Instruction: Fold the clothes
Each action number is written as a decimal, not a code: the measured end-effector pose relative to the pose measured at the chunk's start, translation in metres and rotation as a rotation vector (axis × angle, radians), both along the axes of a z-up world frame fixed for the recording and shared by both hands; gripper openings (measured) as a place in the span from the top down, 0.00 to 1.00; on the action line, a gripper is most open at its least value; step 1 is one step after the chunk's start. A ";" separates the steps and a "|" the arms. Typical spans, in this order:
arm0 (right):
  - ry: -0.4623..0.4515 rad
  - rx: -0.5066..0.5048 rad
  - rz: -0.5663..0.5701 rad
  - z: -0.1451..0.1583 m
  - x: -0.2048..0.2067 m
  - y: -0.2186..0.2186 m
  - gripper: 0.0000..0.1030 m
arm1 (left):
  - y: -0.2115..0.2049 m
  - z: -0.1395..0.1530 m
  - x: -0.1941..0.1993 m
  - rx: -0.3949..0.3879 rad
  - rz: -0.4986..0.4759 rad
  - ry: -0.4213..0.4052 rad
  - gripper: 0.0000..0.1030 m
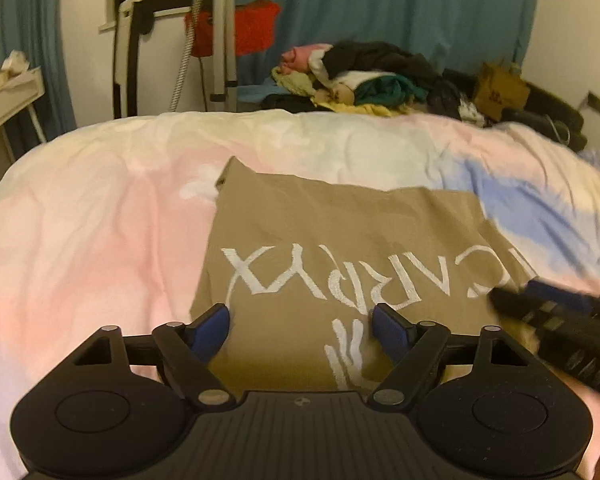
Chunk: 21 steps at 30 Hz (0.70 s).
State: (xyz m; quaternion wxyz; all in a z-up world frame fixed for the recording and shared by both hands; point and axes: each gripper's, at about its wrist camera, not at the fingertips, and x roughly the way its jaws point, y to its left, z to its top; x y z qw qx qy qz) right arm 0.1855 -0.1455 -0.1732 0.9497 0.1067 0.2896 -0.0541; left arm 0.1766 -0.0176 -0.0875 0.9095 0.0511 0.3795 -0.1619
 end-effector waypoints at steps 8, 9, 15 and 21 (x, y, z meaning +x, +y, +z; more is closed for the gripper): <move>0.022 0.078 -0.025 -0.013 0.001 -0.008 0.57 | 0.026 0.019 -0.009 -0.170 -0.008 0.091 0.23; 0.022 0.082 -0.027 -0.014 0.001 -0.008 0.57 | 0.033 0.023 -0.013 -0.221 -0.008 0.112 0.22; 0.024 0.122 -0.044 -0.015 0.001 -0.011 0.57 | 0.077 0.045 -0.032 -0.529 -0.006 0.239 0.13; 0.022 0.139 -0.057 -0.015 0.001 -0.012 0.57 | 0.085 0.001 -0.013 -0.623 0.134 0.368 0.14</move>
